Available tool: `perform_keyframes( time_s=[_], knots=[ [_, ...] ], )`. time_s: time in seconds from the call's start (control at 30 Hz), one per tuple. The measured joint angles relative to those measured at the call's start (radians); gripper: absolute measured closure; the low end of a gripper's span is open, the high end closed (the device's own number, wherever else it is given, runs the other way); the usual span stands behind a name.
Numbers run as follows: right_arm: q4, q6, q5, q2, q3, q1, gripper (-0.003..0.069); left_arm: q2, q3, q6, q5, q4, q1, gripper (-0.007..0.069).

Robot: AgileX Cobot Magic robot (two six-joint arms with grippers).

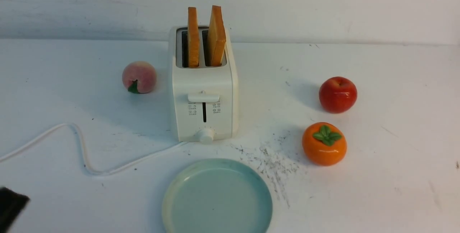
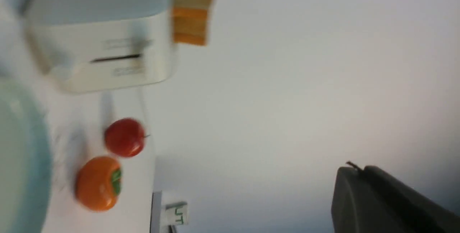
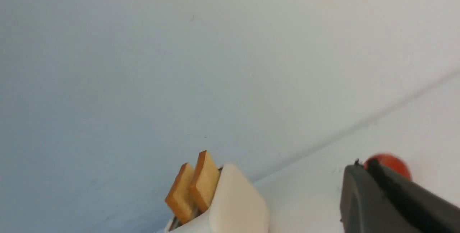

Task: Take toasted bread from bread machine on white table place on plate.
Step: 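Grasp the toast slice in the toaster and pull it up out of the slot with the right gripper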

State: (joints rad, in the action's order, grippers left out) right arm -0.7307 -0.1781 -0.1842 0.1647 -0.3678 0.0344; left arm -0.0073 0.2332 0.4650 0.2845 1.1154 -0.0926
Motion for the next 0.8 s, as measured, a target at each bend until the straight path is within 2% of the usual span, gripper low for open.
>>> perform_keyframes(
  time_s=[0.07,0.17,0.23,0.33,0.43,0.6,0.67,0.8],
  knots=[
    [0.008,-0.066,-0.045,0.078,-0.059,0.000,0.0667,0.021,0.051,-0.086,0.009,0.000,0.000,0.0638],
    [0.046,-0.131,-0.282,0.299,-0.193,0.000,0.0664,0.141,0.115,-0.204,0.105,-0.010,0.000,0.0638],
    [0.077,-0.130,-0.411,0.420,-0.238,0.000,0.0664,0.222,0.117,-0.221,0.176,-0.018,0.000,0.0638],
    [0.166,-0.120,-0.706,0.673,-0.332,0.000,0.0661,0.410,0.117,-0.238,0.377,-0.054,0.000,0.0638],
    [0.193,-0.134,-0.847,0.857,-0.399,0.000,0.0659,0.556,0.117,-0.262,0.477,-0.071,0.000,0.0638],
    [0.096,-0.225,-0.901,1.048,-0.487,0.000,0.0660,0.731,0.117,-0.371,0.525,-0.072,0.000,0.0638],
    [-0.037,-0.302,-0.892,1.126,-0.548,0.005,0.0660,0.803,0.117,-0.431,0.516,-0.055,0.000,0.0638],
    [-0.142,-0.365,-0.887,1.218,-0.667,0.051,0.0660,0.866,0.117,-0.476,0.487,-0.036,0.000,0.0638]
  ],
)
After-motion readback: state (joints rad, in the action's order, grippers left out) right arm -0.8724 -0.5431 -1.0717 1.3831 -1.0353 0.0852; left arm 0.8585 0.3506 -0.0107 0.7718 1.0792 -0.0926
